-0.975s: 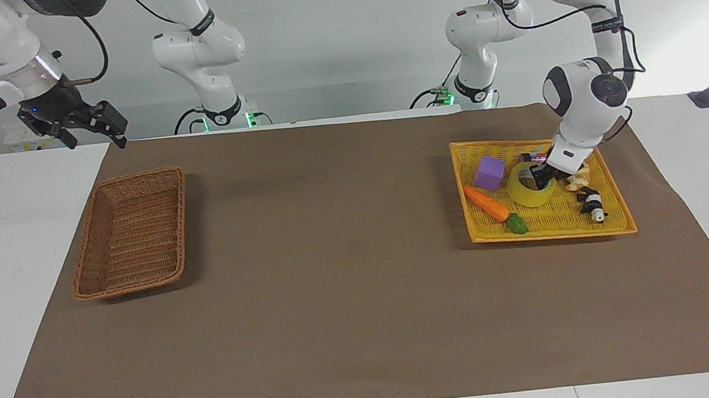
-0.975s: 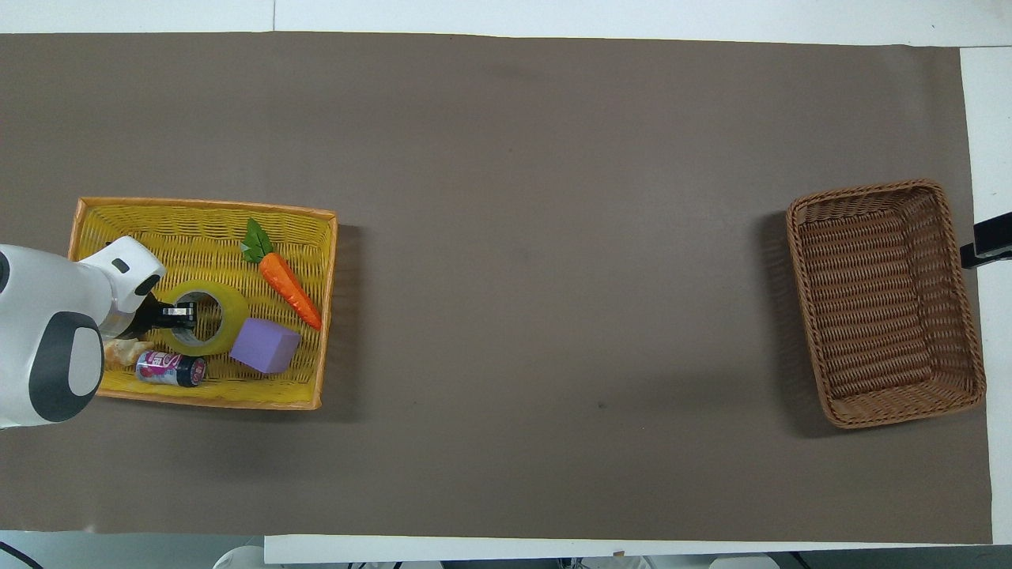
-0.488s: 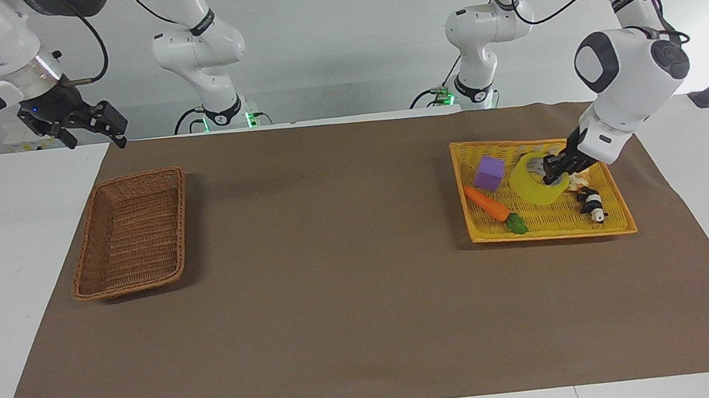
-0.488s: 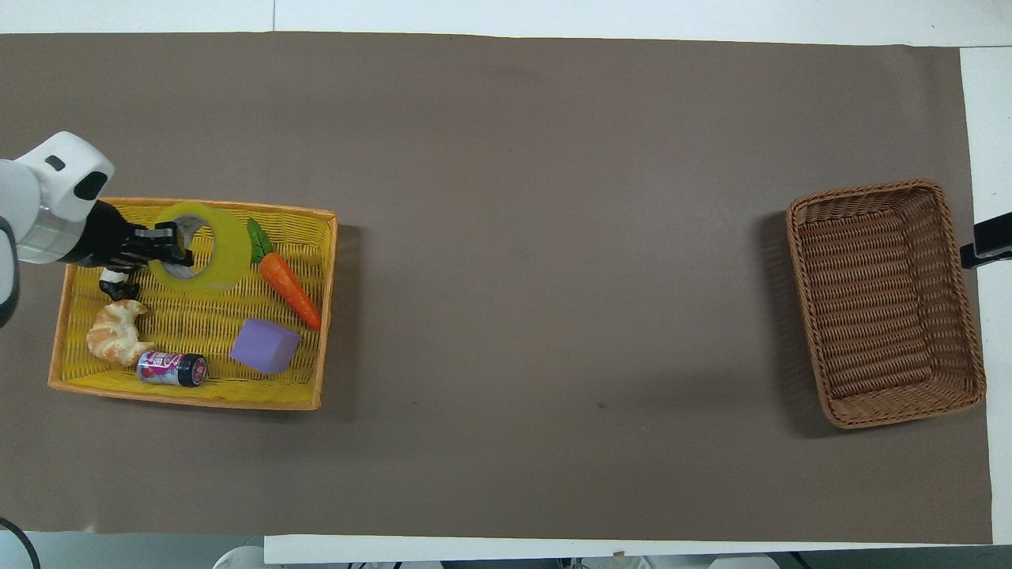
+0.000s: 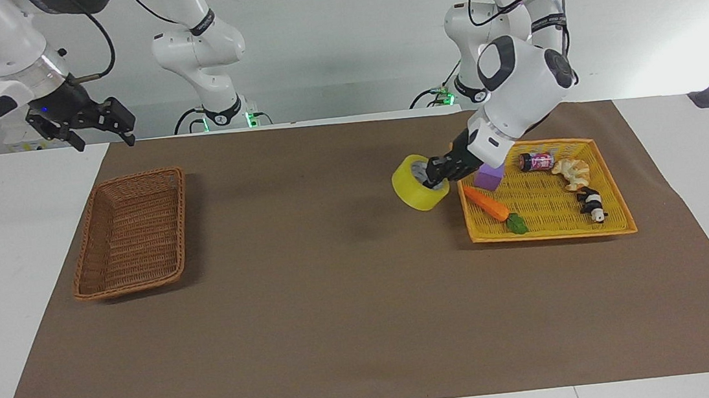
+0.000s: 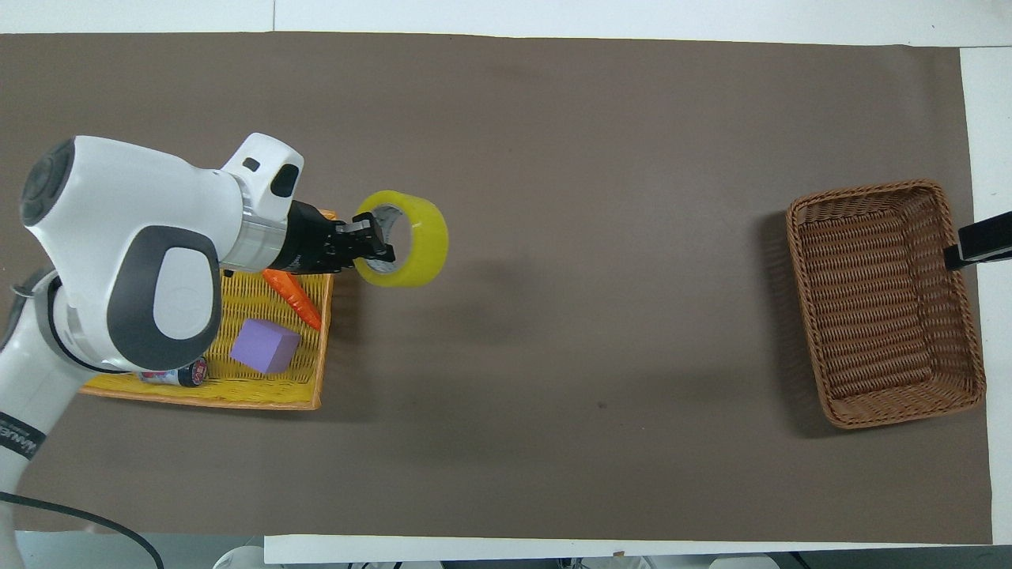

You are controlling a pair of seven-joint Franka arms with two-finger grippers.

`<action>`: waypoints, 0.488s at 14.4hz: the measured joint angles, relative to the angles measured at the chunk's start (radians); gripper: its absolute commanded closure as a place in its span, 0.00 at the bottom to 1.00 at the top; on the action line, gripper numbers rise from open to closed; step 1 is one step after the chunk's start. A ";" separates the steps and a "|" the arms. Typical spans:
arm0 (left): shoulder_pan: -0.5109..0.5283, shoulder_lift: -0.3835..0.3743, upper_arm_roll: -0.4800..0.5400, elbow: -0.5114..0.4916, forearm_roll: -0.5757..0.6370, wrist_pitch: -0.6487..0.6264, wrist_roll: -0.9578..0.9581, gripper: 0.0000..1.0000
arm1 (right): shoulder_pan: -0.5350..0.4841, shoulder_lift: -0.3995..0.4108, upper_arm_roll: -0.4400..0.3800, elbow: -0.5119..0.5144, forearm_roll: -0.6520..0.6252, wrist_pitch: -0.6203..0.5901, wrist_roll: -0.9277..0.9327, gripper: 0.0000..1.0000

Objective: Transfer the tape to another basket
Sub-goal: 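Grasp the yellow tape roll with the left gripper and lift it out, then carry the tape toward the middle while the right gripper reaches toward it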

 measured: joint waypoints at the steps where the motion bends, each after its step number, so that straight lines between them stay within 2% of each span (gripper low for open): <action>1: -0.015 0.001 0.000 0.007 -0.066 0.018 0.000 1.00 | -0.007 0.000 -0.002 -0.006 0.075 0.000 -0.035 0.00; 4: -0.076 0.007 0.003 0.049 -0.201 0.073 -0.017 1.00 | -0.041 -0.012 -0.006 -0.062 0.326 0.000 -0.071 0.00; 7: -0.159 0.034 0.003 0.095 -0.210 0.160 -0.089 1.00 | -0.051 -0.047 -0.007 -0.177 0.568 0.063 -0.076 0.00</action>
